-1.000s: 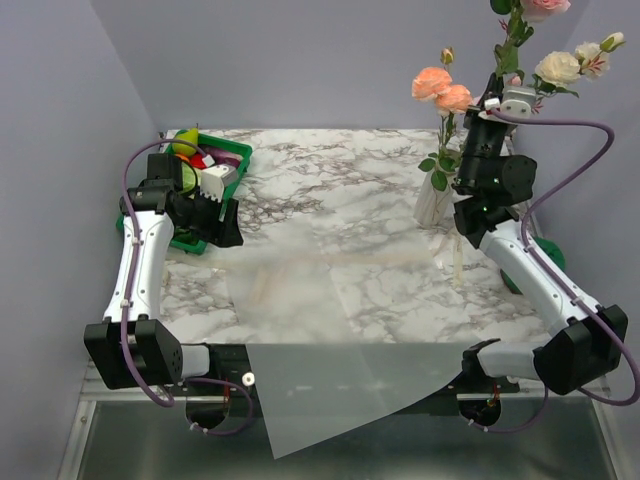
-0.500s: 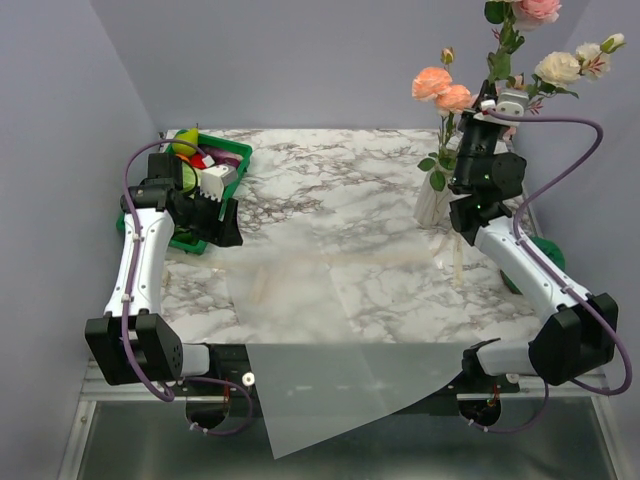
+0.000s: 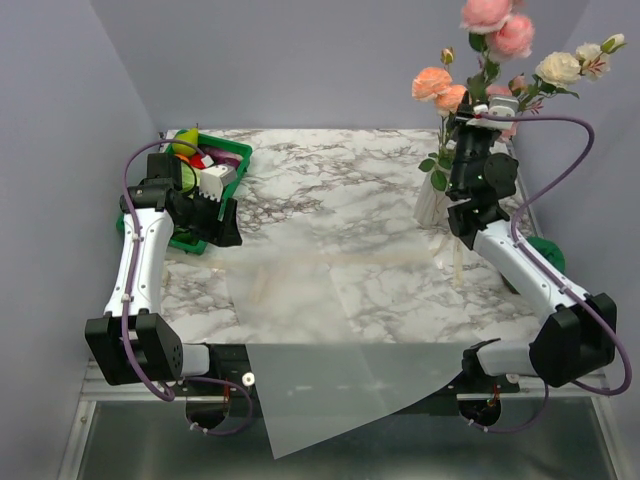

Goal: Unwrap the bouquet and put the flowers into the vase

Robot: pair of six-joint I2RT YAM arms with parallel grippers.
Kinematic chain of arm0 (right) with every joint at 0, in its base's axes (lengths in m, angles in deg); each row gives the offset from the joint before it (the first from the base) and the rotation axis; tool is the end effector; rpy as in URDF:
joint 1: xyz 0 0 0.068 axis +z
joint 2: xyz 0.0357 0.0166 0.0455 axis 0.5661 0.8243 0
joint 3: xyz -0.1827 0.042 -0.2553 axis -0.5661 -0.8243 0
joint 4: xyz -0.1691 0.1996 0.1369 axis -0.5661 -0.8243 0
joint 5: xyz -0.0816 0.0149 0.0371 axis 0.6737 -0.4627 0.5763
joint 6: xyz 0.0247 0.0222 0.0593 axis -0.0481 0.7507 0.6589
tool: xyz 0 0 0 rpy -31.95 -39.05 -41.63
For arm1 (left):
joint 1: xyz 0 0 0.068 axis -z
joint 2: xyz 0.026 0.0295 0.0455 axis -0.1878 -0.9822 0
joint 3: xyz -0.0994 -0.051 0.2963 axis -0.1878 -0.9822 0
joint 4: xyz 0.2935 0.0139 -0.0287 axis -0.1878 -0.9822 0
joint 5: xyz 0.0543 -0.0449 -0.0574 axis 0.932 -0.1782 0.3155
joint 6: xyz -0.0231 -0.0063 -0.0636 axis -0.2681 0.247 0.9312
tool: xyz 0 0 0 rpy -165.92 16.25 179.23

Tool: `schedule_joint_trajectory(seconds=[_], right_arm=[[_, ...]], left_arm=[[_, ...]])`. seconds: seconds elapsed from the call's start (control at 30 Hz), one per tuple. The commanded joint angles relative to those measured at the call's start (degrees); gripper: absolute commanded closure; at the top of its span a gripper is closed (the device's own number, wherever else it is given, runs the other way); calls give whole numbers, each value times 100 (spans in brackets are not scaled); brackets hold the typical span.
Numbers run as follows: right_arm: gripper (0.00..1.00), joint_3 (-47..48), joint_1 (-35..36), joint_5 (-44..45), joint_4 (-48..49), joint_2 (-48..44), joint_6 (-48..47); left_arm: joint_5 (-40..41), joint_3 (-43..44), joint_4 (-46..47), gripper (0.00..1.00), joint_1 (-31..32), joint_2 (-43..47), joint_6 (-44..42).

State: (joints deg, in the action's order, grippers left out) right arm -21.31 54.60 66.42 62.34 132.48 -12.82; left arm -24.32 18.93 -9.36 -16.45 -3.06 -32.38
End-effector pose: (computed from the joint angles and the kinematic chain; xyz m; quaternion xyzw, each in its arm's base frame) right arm 0.3260 0.0902 0.4704 0.0606 0.5062 -0.1195 0.8520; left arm 0.2822 -0.0040 0.3572 0.2017 0.9105 -0.2379 0.2715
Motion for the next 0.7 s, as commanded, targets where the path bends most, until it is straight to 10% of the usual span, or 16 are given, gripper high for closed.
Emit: schedule_joint_trajectory(seconds=[0.0, 0.37, 0.67], right_arm=[[34, 80, -8, -203, -622, -290, 326], [1, 720, 518, 341, -2494, -1457, 818], [0, 1697, 757, 834, -4613, -1530, 978]], left_arm=[[-73, 21, -45, 27, -52, 128, -48], [-169, -93, -10, 27, -44, 251, 39], [-257, -76, -2, 26, -44, 260, 128]])
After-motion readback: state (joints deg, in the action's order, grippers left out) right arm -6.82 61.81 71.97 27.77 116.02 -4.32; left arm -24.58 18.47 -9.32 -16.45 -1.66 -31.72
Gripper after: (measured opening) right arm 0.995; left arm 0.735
